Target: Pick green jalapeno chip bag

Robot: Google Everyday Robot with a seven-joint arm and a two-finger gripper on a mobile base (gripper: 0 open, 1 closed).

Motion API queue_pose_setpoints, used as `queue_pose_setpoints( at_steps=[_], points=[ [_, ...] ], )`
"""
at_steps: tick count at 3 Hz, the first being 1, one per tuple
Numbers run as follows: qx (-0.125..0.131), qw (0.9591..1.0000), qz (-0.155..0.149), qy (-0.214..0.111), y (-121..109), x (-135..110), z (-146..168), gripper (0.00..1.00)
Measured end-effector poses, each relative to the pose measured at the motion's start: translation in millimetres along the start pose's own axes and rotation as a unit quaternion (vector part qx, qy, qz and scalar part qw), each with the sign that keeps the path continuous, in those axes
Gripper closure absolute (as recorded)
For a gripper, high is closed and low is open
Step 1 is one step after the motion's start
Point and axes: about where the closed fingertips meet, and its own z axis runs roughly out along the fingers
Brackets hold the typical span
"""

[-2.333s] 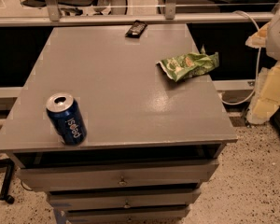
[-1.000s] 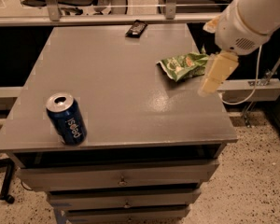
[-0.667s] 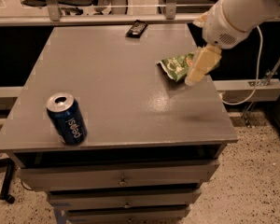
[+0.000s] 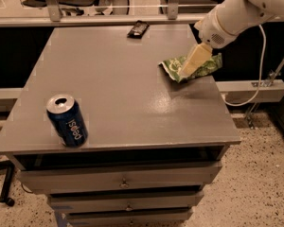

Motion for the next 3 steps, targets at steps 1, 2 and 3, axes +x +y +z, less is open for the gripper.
queue_pose_setpoints(
  at_steps=[1,2,3],
  points=[
    [-0.002,0.9996,0.029,0.001,-14,17,19,0.00],
    [-0.002,0.9988,0.049,0.005,-23,30,28,0.00],
    [-0.011,0.9978,0.063,0.013,-26,40,35,0.16]
  ],
)
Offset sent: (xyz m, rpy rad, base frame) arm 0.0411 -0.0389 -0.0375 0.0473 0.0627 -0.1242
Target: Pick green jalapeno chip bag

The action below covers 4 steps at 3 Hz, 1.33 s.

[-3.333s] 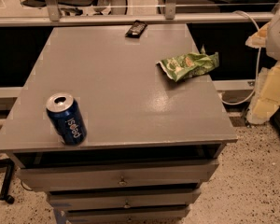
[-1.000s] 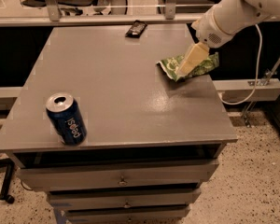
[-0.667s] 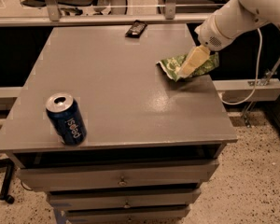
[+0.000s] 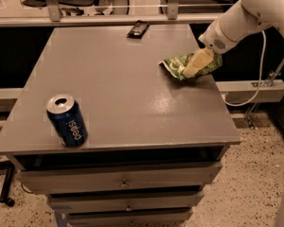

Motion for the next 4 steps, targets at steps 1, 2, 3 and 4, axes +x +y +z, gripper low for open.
queue_pose_setpoints(
  at_steps=[1,2,3,4],
  points=[
    [-0.010,0.9998,0.011,0.009,1,8,5,0.39],
    [-0.018,0.9995,0.019,0.016,4,12,7,0.62],
    [-0.024,0.9994,0.021,0.015,7,9,5,0.85],
    [-0.037,0.9992,0.008,-0.014,14,-20,-13,1.00]
  ],
)
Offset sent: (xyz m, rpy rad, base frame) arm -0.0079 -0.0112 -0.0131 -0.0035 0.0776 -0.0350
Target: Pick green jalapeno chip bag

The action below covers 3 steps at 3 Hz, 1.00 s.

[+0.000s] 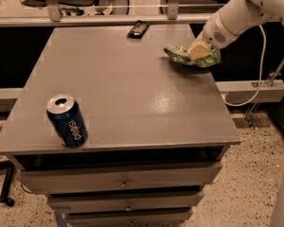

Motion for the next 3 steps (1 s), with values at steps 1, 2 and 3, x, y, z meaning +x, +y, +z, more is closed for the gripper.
queue_pose_setpoints(
  at_steps=[1,2,3],
  points=[
    [-0.026,0.9980,-0.019,-0.055,18,-34,-24,1.00],
    [-0.063,0.9889,-0.030,-0.131,42,-68,-49,1.00],
    [-0.070,0.9874,-0.029,-0.139,46,-74,-47,1.00]
  ],
)
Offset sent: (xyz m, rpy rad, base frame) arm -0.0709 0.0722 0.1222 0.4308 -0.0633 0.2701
